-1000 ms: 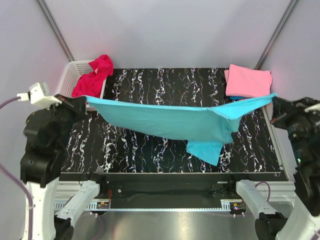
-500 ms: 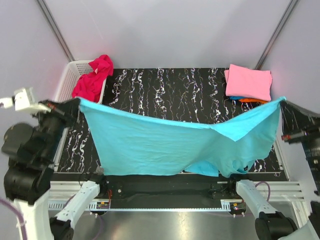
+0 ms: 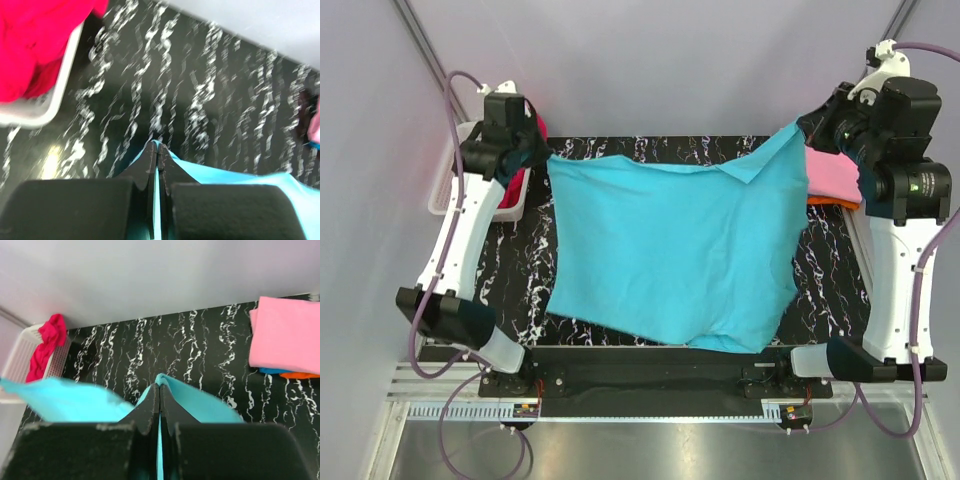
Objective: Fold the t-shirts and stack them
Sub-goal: Fold the tshirt
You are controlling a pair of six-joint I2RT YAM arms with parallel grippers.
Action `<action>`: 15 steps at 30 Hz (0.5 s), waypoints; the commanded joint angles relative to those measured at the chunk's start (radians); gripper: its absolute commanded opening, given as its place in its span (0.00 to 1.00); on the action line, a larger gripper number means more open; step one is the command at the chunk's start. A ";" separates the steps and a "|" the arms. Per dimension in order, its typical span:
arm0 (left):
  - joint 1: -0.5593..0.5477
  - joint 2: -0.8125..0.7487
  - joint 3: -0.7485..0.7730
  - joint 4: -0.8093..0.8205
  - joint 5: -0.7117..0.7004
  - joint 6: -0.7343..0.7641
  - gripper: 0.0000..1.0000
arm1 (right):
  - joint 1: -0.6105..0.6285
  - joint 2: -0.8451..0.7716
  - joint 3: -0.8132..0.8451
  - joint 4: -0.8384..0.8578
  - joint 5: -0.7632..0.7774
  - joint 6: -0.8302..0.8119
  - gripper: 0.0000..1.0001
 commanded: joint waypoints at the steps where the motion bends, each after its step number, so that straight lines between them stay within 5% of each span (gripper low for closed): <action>1: 0.007 0.009 0.177 0.020 0.060 0.001 0.00 | -0.003 -0.060 0.110 0.095 -0.086 -0.001 0.00; 8: 0.007 -0.169 0.081 0.015 0.044 0.018 0.00 | -0.002 -0.173 0.133 0.045 -0.121 -0.004 0.00; 15: 0.007 -0.598 -0.157 0.009 0.009 0.026 0.00 | -0.002 -0.371 0.120 -0.070 -0.112 -0.020 0.00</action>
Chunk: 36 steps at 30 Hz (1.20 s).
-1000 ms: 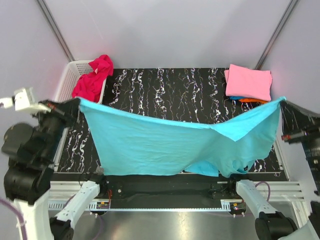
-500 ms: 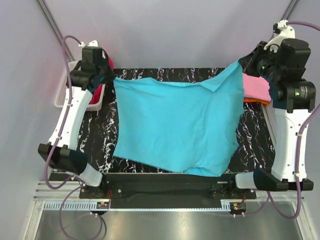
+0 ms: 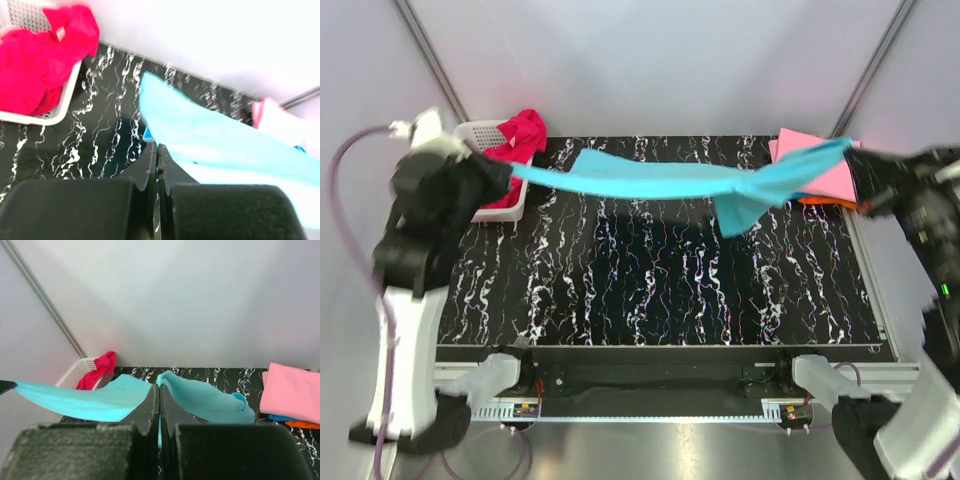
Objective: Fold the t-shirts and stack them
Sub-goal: Fold the tshirt
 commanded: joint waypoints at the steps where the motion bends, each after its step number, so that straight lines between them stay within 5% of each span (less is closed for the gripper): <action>1: 0.005 -0.198 -0.090 0.015 -0.028 0.021 0.00 | -0.002 -0.083 0.032 -0.043 -0.019 -0.022 0.00; 7: 0.005 -0.356 -0.040 -0.040 -0.060 0.037 0.00 | -0.004 -0.105 0.150 -0.103 -0.040 -0.062 0.00; 14: 0.005 -0.208 0.050 -0.003 -0.134 0.087 0.00 | -0.002 -0.059 0.043 0.052 -0.063 -0.084 0.00; 22: 0.008 0.191 -0.084 0.141 -0.260 0.013 0.00 | -0.002 0.073 -0.483 0.389 0.027 -0.056 0.00; 27: 0.017 0.551 -0.094 0.216 -0.252 -0.054 0.00 | -0.003 0.319 -0.702 0.618 0.067 -0.058 0.00; 31: 0.019 0.823 0.041 0.228 -0.246 -0.071 0.00 | -0.002 0.579 -0.690 0.731 0.006 -0.073 0.00; 36: 0.026 1.127 0.272 0.227 -0.237 -0.071 0.00 | -0.002 0.960 -0.468 0.731 -0.051 -0.084 0.00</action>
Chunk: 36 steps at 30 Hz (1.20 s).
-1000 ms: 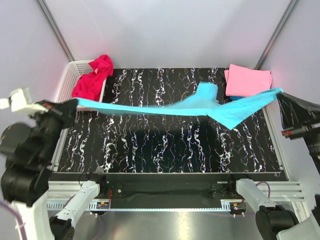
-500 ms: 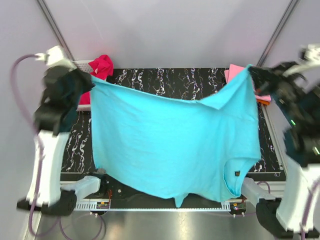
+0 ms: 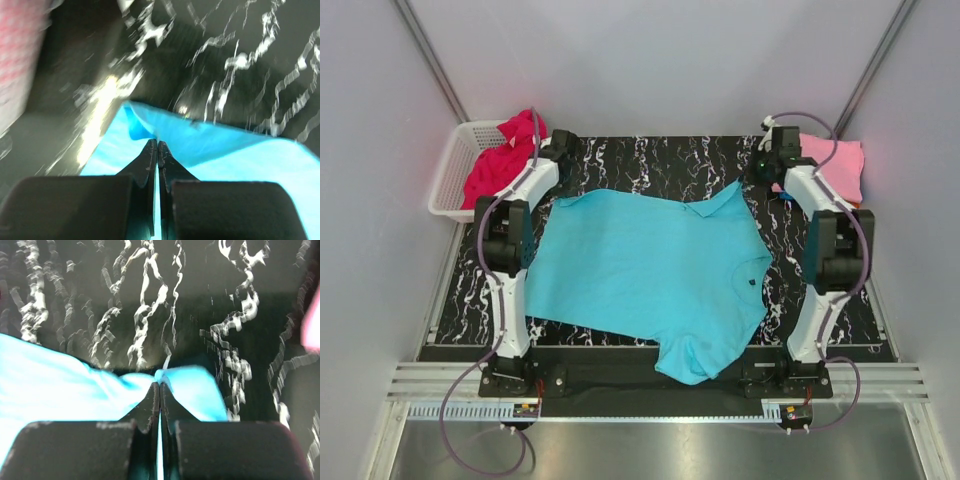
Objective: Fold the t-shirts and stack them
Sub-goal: Fold the tshirt
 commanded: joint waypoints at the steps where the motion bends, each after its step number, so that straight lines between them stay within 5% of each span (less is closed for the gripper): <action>1: 0.015 0.086 0.197 0.051 -0.018 -0.013 0.00 | -0.002 0.132 0.186 0.111 -0.042 -0.023 0.00; 7: 0.051 0.244 0.373 0.051 -0.027 -0.037 0.00 | -0.002 0.355 0.425 0.067 -0.072 -0.032 0.00; 13: 0.071 0.231 0.332 0.119 -0.081 -0.051 0.00 | 0.000 0.398 0.478 0.047 -0.081 -0.026 0.00; 36: 0.114 0.065 0.154 0.234 -0.062 -0.002 0.00 | 0.134 -0.255 -0.205 0.041 0.074 0.054 0.00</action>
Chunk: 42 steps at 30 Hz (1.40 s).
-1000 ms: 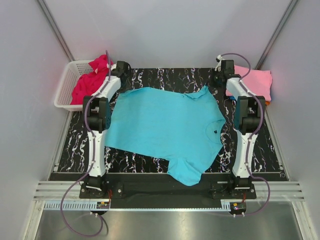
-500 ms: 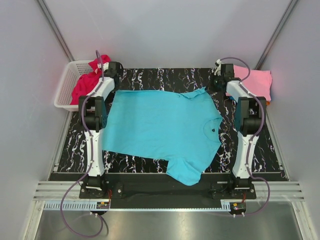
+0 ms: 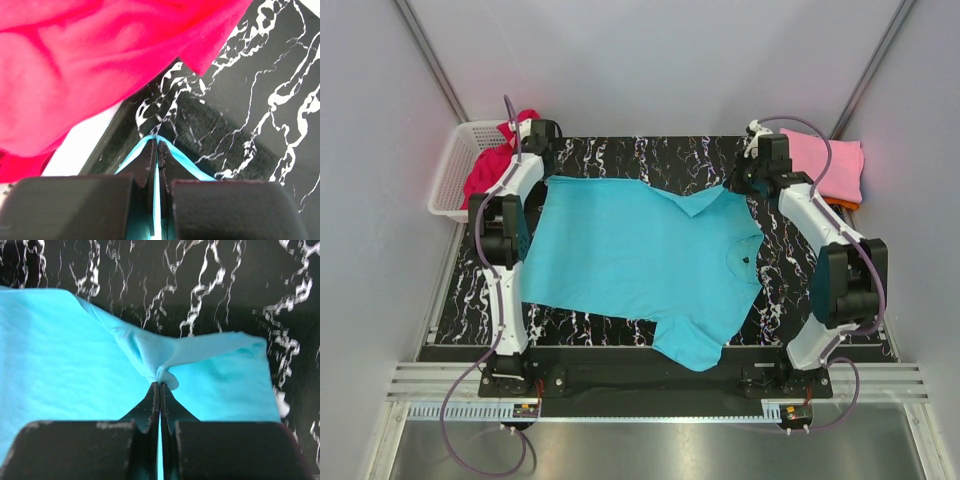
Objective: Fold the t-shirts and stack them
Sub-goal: Fold the tshirt
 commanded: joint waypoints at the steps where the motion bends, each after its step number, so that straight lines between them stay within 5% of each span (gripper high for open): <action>1: 0.008 -0.111 -0.041 0.053 -0.027 0.022 0.00 | 0.030 -0.101 -0.077 -0.032 0.065 0.032 0.00; 16: 0.005 -0.296 -0.335 0.067 -0.145 -0.017 0.00 | 0.087 -0.363 -0.363 -0.092 0.191 0.133 0.00; 33: -0.002 -0.359 -0.476 0.059 -0.152 -0.084 0.01 | 0.090 -0.434 -0.407 -0.111 0.230 0.158 0.00; 36: -0.002 -0.362 -0.509 0.057 -0.162 -0.105 0.10 | 0.088 -0.449 -0.433 -0.114 0.226 0.167 0.00; 38: -0.002 -0.362 -0.529 0.053 -0.169 -0.124 0.27 | 0.090 -0.454 -0.455 -0.114 0.228 0.175 0.00; 42: -0.004 -0.365 -0.552 0.030 -0.185 -0.156 0.37 | 0.088 -0.483 -0.492 -0.112 0.223 0.211 0.00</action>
